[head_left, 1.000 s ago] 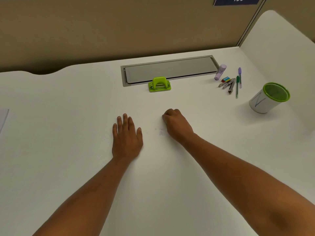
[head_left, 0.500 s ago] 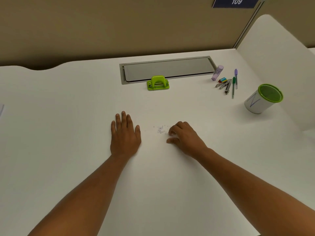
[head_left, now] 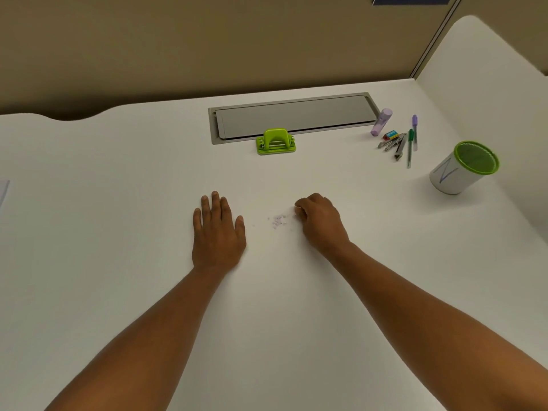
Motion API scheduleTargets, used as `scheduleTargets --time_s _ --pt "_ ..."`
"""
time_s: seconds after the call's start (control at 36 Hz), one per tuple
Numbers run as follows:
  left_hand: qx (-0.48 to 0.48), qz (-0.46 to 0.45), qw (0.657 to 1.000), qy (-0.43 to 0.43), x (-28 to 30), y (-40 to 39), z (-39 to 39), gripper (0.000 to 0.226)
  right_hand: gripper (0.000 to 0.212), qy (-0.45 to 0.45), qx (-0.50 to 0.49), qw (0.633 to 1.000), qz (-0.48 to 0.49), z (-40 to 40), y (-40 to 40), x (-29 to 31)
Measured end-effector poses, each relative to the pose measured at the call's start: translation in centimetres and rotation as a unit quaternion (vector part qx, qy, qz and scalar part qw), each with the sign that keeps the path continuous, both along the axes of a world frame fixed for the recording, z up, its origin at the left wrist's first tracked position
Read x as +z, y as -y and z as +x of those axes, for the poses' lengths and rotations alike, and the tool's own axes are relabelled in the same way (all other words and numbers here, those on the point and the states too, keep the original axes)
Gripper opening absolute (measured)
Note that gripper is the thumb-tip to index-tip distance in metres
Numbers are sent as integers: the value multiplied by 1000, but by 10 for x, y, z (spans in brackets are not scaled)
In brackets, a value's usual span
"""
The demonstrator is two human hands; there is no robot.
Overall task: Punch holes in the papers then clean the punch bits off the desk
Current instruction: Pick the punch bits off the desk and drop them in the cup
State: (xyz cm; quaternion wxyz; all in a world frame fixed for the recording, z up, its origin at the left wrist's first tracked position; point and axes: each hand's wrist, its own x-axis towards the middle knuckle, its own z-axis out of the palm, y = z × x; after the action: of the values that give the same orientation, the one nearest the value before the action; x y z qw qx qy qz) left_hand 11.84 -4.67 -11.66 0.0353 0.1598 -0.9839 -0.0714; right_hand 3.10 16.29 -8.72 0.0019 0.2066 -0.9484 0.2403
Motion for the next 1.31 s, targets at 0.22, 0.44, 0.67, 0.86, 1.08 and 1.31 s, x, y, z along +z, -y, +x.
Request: scheduleTargets --time_s 0.22,0.44,0.67,0.86,1.08,1.31 --pt "0 3 1000 -8 3 -2 -2 68 26 -40 68 996 35 24 25 -5" --pt "0 0 1000 -11 1 0 -1 67 15 -56 101 988 101 17 12 -4" --pt "0 15 1000 -7 -1 -1 -2 70 18 -14 58 997 48 10 -10 2" --pt "1 18 1000 -13 -1 0 -2 70 15 -3 47 998 31 16 3 -2" --pt "-1 14 1000 -13 -2 0 -1 68 17 -8 55 994 97 18 11 7" --pt "-3 6 1000 -10 -2 2 -2 66 26 72 -34 995 66 8 12 7"
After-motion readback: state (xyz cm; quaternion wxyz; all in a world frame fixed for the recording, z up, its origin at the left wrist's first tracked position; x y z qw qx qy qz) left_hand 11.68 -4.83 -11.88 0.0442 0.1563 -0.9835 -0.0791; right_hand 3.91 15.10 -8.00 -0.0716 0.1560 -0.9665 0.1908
